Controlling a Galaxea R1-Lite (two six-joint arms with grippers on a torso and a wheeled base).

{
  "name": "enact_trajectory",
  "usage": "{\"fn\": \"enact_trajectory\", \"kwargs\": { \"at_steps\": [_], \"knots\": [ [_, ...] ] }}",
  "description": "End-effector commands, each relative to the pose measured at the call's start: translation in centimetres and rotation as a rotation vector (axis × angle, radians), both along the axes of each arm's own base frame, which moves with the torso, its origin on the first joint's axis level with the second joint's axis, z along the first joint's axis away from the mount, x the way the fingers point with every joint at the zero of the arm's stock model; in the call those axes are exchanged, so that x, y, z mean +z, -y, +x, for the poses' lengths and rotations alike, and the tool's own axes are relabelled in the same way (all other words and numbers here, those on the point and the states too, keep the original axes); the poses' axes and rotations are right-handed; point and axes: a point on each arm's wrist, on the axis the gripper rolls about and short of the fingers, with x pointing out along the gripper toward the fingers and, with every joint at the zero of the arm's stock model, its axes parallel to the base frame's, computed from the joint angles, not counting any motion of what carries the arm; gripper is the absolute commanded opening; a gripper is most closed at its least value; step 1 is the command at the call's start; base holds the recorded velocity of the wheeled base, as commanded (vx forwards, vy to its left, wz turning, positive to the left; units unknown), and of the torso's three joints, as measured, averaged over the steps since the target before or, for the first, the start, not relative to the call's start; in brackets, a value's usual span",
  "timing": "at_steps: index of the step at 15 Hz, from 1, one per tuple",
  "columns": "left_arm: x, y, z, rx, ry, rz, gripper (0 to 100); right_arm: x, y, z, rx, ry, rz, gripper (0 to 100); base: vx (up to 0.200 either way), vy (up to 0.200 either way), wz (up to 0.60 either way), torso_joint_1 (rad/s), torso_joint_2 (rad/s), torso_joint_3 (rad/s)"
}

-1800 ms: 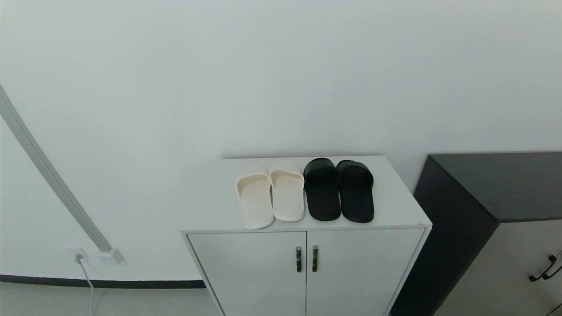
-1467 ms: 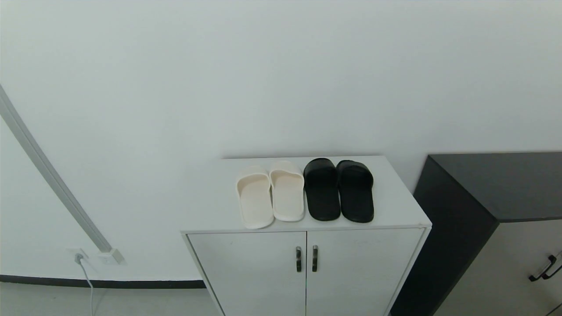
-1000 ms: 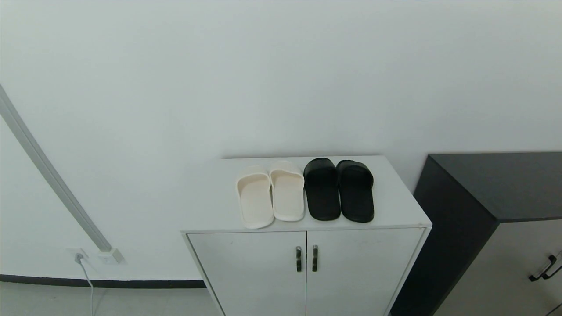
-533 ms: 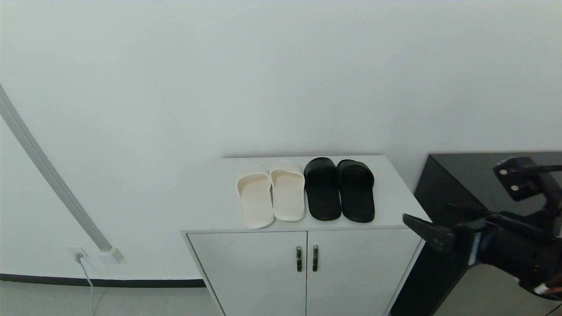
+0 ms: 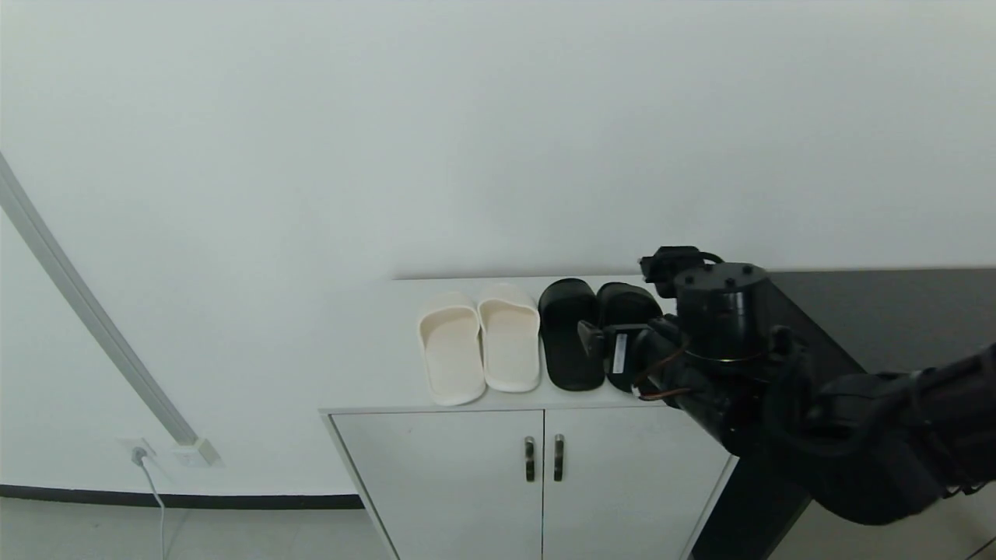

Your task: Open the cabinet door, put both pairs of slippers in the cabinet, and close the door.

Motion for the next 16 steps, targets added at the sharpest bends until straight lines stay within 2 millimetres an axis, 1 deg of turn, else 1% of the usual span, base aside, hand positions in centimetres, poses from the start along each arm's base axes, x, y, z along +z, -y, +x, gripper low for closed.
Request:
{"fn": "enact_trajectory", "kwargs": {
  "at_steps": [1,3,5,10,13,16],
  "knots": [
    [0.0,0.0,0.0,-0.001,0.000,0.000,0,-3.4,-1.6,4.1,-0.073,-0.034,-0.045,100,0.000,0.000,0.00,0.000,0.00,0.000],
    [0.0,0.0,0.0,0.001,0.000,0.000,0,-4.5,-1.9,6.4,-0.105,-0.034,-0.052,100,0.000,0.000,0.00,0.000,0.00,0.000],
    [0.0,0.0,0.0,0.001,0.001,-0.002,0,-4.9,-1.9,8.3,-0.138,-0.028,-0.059,100,0.000,0.000,0.00,0.000,0.00,0.000],
    [0.0,0.0,0.0,0.001,0.001,-0.002,0,-6.2,-2.9,11.2,-0.147,-0.002,-0.085,100,0.000,0.000,0.00,0.000,0.00,0.000],
    [0.0,0.0,0.0,0.001,0.001,-0.003,0,-6.1,-3.3,12.7,-0.157,0.028,-0.071,100,0.000,0.000,0.00,0.000,0.00,0.000],
    [0.0,0.0,0.0,0.001,0.001,-0.005,0,-6.4,-3.1,14.3,-0.179,0.020,-0.079,100,0.000,0.000,0.00,0.000,0.00,0.000]
  ]
}}
